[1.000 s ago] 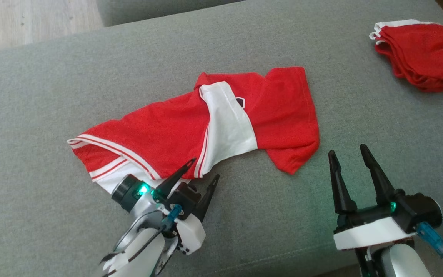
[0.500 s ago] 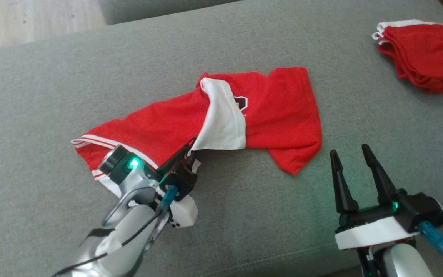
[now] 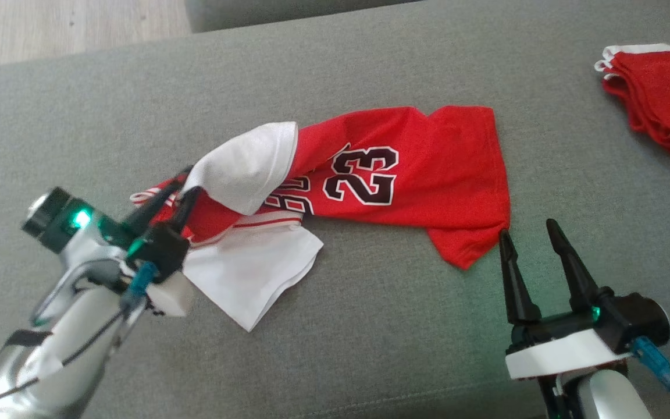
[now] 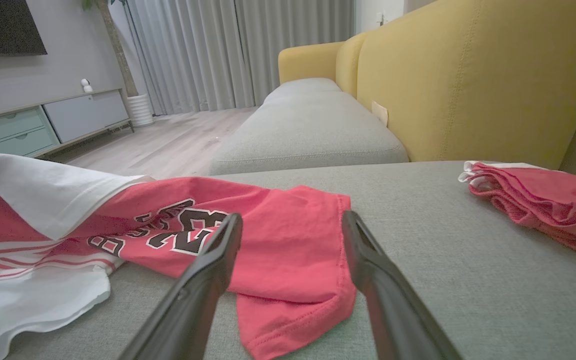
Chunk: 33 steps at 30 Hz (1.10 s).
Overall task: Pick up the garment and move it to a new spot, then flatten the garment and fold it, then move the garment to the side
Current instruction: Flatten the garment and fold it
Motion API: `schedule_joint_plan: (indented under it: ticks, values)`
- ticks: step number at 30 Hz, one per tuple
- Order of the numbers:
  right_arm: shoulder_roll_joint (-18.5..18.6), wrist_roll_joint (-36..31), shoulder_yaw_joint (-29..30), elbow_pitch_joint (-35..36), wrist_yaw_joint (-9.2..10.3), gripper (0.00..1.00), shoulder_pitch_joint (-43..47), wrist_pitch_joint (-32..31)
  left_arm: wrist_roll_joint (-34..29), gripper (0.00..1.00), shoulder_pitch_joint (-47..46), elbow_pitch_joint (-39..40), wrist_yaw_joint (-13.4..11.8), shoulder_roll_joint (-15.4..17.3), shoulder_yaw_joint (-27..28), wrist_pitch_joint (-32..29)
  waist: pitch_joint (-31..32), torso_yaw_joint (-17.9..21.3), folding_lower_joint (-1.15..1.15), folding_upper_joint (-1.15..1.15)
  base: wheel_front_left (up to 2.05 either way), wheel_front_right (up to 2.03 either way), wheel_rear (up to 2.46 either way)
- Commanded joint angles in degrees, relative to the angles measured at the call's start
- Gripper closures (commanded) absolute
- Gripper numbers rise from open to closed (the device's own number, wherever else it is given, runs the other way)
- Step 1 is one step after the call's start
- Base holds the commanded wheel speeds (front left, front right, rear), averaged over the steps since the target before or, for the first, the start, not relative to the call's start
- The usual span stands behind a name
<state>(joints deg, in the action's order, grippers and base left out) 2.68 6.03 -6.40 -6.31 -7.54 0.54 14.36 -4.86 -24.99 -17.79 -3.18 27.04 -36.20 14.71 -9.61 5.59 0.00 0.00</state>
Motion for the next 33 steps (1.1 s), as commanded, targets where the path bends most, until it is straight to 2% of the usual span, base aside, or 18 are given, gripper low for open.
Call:
schedule_joint_plan:
  ticks: [1, 4, 6, 8, 9, 10, 14, 17, 25, 29, 33]
  values:
    - [0.33, -0.34, -1.83, 1.62, 0.05, 0.00, -1.49, 0.63, 0.90, 0.75, -4.33, 0.02, 0.30, 2.55, 3.35, 0.29, -0.85, -0.19, 0.00, 0.00, 0.00, 0.00, 0.00]
    - [0.88, -0.51, -2.61, 1.50, 0.05, 0.00, -2.06, 0.63, 2.04, 0.75, -7.60, -3.44, 0.77, 2.68, 4.29, 0.29, -2.21, -0.03, 0.00, 0.00, 0.00, 0.00, 0.00]
    - [1.16, -0.49, -2.76, 1.68, 0.05, 0.00, -2.72, 0.63, 2.26, 0.82, -10.13, -5.72, 0.33, 2.53, 4.86, 0.29, -3.28, 0.24, 0.00, 0.00, 0.00, 0.00, 0.00]
    - [1.31, -0.53, -2.96, 1.75, 0.05, 0.00, -3.42, 0.63, 2.69, 0.80, -12.23, -8.14, -0.64, 2.13, 5.63, 0.29, -4.26, 0.65, 0.00, 0.00, 0.00, 0.00, 0.00]
    - [1.35, -0.54, -3.24, 1.73, 0.05, 0.00, -3.78, 0.63, 3.54, 0.54, -12.85, -9.69, -1.15, 1.75, 6.42, 0.29, -4.62, 0.98, 0.00, 0.00, 0.00, 0.00, 0.00]
    - [1.38, -0.56, -3.47, 1.69, 0.05, 0.00, -4.04, 0.63, 4.45, 0.00, -13.38, -10.21, -1.99, 1.15, 7.35, 0.29, -4.83, 1.25, 0.00, 0.00, 0.00, 0.00, 0.00]
    - [1.15, -0.48, -2.87, 1.67, 0.05, 0.00, -3.77, 0.63, 9.10, 0.00, -9.57, -6.24, -5.14, -1.86, 10.91, 0.29, -4.79, 1.69, 0.00, 0.00, 0.00, 0.00, 0.00]
    - [1.01, -0.44, -2.46, 1.64, 0.05, 0.00, -3.05, 0.63, 10.76, 0.00, -5.03, -2.66, -5.76, -3.24, 11.66, 0.29, -4.31, 1.37, 0.00, 0.00, 0.00, 0.00, 0.00]
    - [0.63, -0.27, -1.27, 1.51, 0.05, 0.00, -1.60, 0.63, 14.09, 0.00, 15.96, 8.67, -8.30, -11.03, 10.77, 0.29, -1.76, -1.40, 0.00, 0.00, 0.00, 0.00, 0.00]
    - [0.59, -0.34, -1.36, 1.59, 0.05, 0.00, -1.99, 0.63, 15.27, 0.00, 21.79, 7.82, -7.65, -14.49, 9.35, 0.29, -1.22, -2.69, 0.00, 0.00, 0.00, 0.00, 0.00]
    - [0.73, -0.38, -1.67, 1.70, 0.05, 0.00, -2.28, 0.63, 15.30, 0.00, 22.43, 2.89, -7.06, -16.82, 8.61, 0.29, -1.41, -3.49, 0.00, 0.00, 0.00, 0.00, 0.00]
